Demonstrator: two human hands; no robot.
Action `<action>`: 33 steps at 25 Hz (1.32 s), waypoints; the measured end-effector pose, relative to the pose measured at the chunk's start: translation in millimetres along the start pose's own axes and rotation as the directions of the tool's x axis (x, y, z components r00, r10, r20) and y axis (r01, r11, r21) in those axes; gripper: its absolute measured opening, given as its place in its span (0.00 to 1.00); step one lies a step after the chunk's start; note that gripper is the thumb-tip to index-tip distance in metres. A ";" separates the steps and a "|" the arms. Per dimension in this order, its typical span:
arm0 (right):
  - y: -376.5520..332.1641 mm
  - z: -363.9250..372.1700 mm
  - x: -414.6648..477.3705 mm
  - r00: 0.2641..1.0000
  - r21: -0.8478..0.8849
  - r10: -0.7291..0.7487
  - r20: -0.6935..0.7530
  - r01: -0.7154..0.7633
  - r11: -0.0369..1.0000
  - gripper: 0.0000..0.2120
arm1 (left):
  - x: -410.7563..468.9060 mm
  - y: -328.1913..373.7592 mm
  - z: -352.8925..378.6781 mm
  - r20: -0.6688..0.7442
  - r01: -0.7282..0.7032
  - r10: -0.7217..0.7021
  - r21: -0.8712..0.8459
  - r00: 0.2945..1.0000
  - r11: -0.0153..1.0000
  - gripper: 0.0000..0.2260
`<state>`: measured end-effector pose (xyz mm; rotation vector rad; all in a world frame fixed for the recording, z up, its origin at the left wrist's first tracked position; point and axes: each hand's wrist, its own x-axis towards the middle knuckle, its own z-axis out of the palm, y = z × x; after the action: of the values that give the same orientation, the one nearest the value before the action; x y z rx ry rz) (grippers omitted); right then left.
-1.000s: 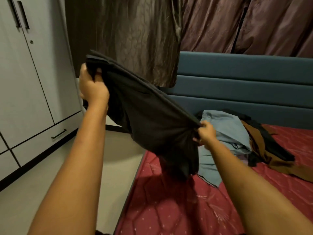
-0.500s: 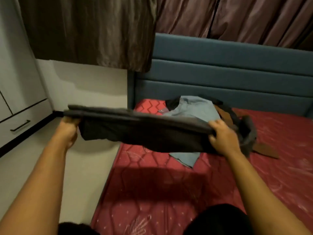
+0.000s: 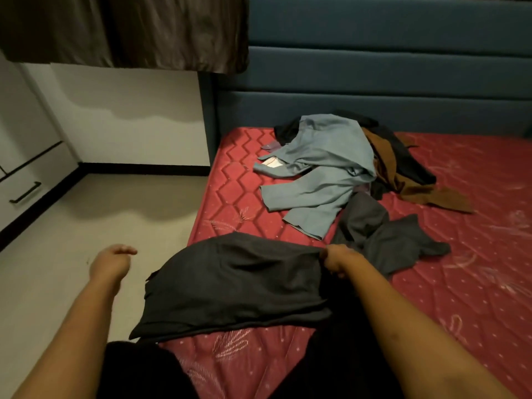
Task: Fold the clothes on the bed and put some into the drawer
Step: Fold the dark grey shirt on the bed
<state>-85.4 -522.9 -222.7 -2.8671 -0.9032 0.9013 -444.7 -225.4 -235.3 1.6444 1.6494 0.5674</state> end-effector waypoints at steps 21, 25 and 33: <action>94.8 -31.4 105.8 0.873 0.983 0.457 -0.170 0.117 0.140 0.39 | -223.8 109.3 296.7 0.879 -0.857 0.300 0.200 0.371 0.475 0.20; 170.8 -57.1 95.8 0.868 0.725 0.466 -0.172 0.432 -0.536 0.38 | -221.5 97.0 290.0 0.898 -0.901 0.323 0.152 0.297 0.406 0.22; 214.8 -22.6 90.3 0.877 0.986 0.475 -0.072 0.134 -0.097 0.32 | -233.4 142.9 331.1 0.924 -0.855 0.339 -0.025 0.178 0.518 0.19</action>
<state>99.7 -650.8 -287.3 -1.5227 0.3307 0.4533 -121.9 -502.1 -296.7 2.4492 0.2045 -0.4537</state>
